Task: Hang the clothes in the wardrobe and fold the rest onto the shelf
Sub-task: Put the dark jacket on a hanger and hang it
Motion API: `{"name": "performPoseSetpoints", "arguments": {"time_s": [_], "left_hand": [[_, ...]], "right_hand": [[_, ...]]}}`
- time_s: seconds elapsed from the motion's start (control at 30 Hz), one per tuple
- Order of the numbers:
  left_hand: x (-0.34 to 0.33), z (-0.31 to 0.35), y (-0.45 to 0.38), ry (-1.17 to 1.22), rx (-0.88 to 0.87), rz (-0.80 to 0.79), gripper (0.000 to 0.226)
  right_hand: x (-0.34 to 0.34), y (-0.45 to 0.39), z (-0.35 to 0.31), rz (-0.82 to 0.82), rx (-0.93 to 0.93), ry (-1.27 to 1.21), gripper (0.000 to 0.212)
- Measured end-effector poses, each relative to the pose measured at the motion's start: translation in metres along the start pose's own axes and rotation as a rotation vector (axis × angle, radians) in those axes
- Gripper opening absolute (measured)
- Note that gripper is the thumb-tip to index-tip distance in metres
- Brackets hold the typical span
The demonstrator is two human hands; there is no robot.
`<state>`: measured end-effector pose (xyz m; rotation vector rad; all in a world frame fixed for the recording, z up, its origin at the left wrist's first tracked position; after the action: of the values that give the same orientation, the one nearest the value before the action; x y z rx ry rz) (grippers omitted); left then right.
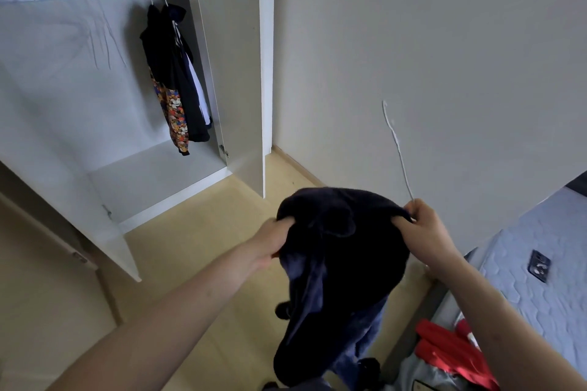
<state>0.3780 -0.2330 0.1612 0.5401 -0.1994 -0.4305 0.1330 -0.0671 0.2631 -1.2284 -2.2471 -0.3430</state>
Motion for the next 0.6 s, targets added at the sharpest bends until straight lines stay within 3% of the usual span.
{"name": "performPoseSetpoints", "arguments": {"time_s": [0.13,0.27,0.37,0.6], "left_hand": [[-0.018,0.044,0.011,0.27,0.104,-0.067,0.024],[-0.037,0.077,0.028,0.616,0.192,-0.084,0.024],[-0.045,0.099,0.041,0.792,0.189,-0.168,0.028],[-0.044,0.153,0.08,1.011,0.114,-0.312,0.03]], "right_hand": [[0.002,0.013,0.021,-0.025,-0.059,-0.045,0.028],[-0.018,0.062,0.011,-0.125,0.008,-0.096,0.052],[-0.045,0.093,0.008,-0.204,-0.016,-0.153,0.064],[-0.101,0.102,-0.015,-0.153,-0.045,-0.278,0.07]]}}
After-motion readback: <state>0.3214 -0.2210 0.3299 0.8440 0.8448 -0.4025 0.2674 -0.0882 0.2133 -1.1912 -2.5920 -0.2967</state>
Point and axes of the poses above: each hand's wrist, its own y-axis away from the middle knuckle, its own x-axis out of the back of the hand, z = x × y, the point moved 7 cm from there along -y, towards the middle knuckle, and after that the axes turned 12 degrees about z, right-handed, at the moved point
